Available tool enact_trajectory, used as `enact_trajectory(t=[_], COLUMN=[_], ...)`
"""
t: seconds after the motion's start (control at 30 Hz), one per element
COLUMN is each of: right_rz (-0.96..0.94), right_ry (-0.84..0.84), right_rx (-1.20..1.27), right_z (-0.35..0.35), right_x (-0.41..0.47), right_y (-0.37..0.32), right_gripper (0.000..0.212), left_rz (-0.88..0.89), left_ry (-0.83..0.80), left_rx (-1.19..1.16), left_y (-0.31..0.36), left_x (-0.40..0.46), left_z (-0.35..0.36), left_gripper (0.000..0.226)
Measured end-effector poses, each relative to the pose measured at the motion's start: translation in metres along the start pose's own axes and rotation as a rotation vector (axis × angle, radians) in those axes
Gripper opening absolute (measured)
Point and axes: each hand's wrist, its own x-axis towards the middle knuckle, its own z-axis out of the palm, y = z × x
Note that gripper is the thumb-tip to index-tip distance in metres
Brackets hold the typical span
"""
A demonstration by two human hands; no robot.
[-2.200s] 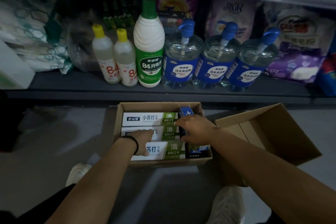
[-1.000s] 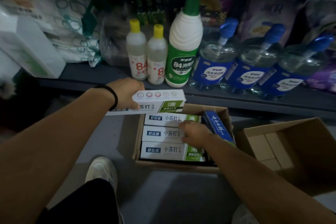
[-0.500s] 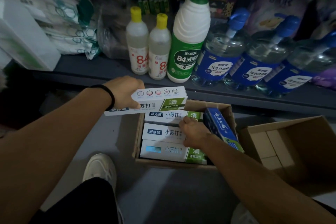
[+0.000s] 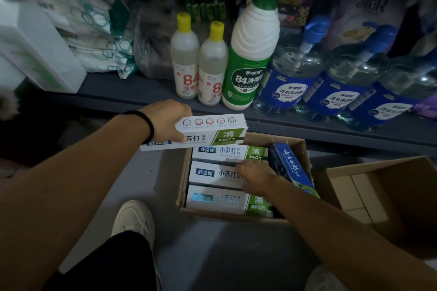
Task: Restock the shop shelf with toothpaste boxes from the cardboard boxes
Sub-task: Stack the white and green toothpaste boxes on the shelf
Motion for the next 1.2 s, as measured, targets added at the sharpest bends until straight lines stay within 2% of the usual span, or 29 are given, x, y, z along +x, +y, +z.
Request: enact_trajectory(t=[0.3,0.53,0.73,0.83,1.07,1.2], right_rz=[0.005,-0.015,-0.02,-0.02,0.018,0.049], right_ry=[-0.04,-0.031,0.065,0.104,0.226,0.346], right_rx=[-0.005,0.021,0.016,0.027,-0.012,-0.072], right_z=[-0.002,-0.007,-0.032,-0.056,-0.118,-0.152], right_x=[0.004,0.008,-0.014,-0.037,-0.115,-0.168], right_y=[0.0,0.008,0.007,0.009,0.025,0.038], right_gripper=[0.055,0.055,0.058,0.052,0.059,0.053], left_rz=[-0.002,-0.007,0.012,0.026,0.036,0.046], left_ry=[-0.002,-0.001,0.05,0.095,0.208,0.286], left_rx=[0.006,0.025,0.041,0.048,0.118,0.136], left_y=[0.001,-0.001,0.011,0.025,0.075,0.106], left_x=[-0.003,-0.003,-0.016,-0.03,-0.085,-0.119], left_z=[-0.001,-0.003,-0.025,-0.046,-0.104,-0.139], left_gripper=[0.042,0.042,0.042,0.041,0.038,0.04])
